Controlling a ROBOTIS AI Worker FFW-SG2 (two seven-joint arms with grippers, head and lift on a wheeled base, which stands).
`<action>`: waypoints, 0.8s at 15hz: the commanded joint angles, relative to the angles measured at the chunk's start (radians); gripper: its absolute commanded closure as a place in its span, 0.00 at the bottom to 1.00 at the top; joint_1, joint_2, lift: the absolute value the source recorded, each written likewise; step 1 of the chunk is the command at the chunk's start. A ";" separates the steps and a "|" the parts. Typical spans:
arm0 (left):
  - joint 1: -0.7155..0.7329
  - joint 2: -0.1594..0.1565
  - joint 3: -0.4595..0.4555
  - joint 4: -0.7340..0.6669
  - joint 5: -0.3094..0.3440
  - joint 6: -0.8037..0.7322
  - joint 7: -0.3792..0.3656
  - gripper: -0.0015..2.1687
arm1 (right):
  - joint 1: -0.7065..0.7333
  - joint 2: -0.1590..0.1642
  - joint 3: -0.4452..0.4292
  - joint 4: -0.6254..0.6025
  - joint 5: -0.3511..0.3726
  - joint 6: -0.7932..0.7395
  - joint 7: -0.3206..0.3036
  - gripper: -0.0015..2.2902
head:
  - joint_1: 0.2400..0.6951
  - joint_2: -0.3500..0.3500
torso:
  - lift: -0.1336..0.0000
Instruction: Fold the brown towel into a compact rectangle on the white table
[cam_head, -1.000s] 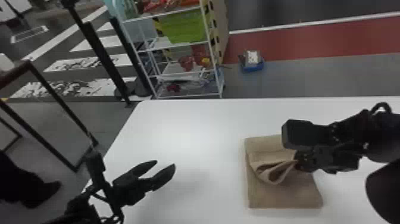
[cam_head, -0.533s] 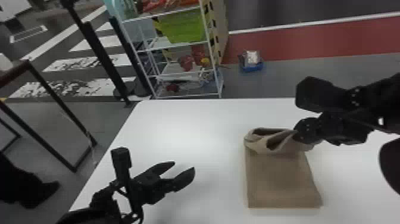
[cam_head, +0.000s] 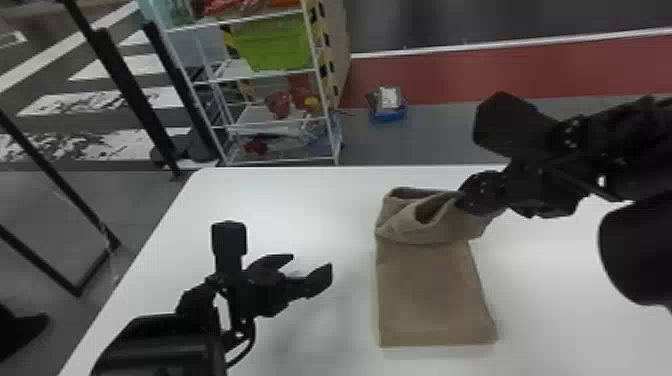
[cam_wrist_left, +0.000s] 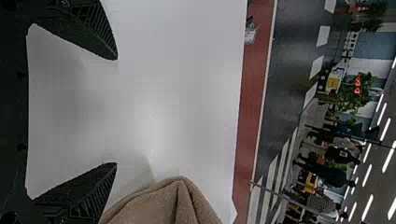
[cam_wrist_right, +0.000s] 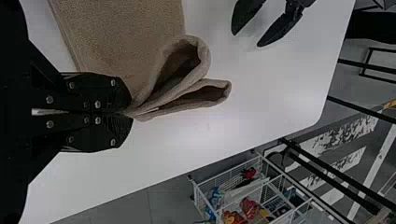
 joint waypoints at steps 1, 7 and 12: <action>-0.013 -0.003 -0.050 0.025 -0.026 -0.063 0.030 0.03 | 0.003 0.000 -0.001 -0.013 0.000 0.013 0.020 0.54 | 1.00 0.84 | 0.07; -0.062 -0.003 -0.173 0.071 -0.075 -0.072 0.146 0.03 | 0.004 0.000 -0.002 -0.014 0.000 0.013 0.020 0.54 | 1.00 0.76 | 0.07; -0.045 -0.003 -0.200 0.035 -0.064 -0.048 0.117 0.03 | 0.013 -0.003 -0.010 -0.022 -0.002 0.013 0.020 0.54 | 1.00 0.72 | 0.07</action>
